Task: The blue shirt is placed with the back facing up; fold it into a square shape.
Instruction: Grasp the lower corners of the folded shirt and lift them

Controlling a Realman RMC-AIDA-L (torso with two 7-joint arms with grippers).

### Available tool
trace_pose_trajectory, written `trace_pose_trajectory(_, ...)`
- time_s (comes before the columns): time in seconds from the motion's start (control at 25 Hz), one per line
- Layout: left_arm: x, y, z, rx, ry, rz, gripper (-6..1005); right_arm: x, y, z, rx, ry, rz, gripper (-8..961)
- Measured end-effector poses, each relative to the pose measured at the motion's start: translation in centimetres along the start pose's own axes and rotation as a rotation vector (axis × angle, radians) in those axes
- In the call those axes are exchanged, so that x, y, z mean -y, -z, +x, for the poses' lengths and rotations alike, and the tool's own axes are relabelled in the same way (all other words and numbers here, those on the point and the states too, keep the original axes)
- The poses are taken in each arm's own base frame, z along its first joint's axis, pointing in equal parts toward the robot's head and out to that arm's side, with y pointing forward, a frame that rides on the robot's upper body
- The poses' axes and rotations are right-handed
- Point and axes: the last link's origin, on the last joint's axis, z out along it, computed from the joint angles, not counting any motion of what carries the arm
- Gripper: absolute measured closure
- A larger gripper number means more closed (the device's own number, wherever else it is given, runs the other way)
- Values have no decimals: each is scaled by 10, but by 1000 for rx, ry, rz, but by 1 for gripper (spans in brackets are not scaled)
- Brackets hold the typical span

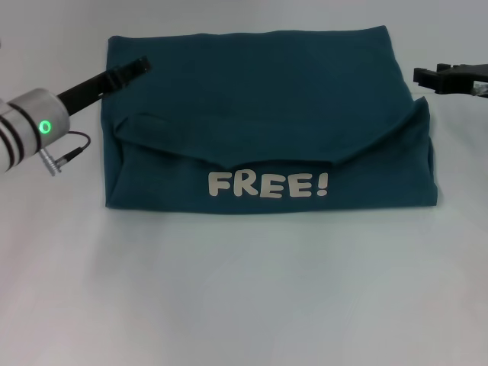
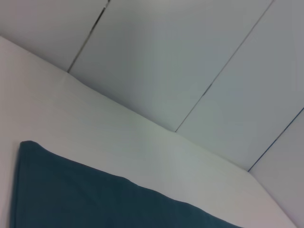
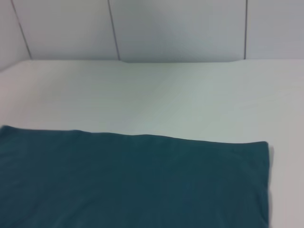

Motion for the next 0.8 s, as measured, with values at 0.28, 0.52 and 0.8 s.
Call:
trace_pose_trajectory(0.28,6,19,-1,-8,7,-60,242,14,24,10,-41,-122,-89,480)
trace_pose_trajectory(0.52,17,38,-7,20,-15,-72,224,15,52,26,-142,-214,-198,482)
trace_pose_trajectory(0.8,30,62,-22,102,-99,-64,224,9,72,45,-202,-318,-303,484)
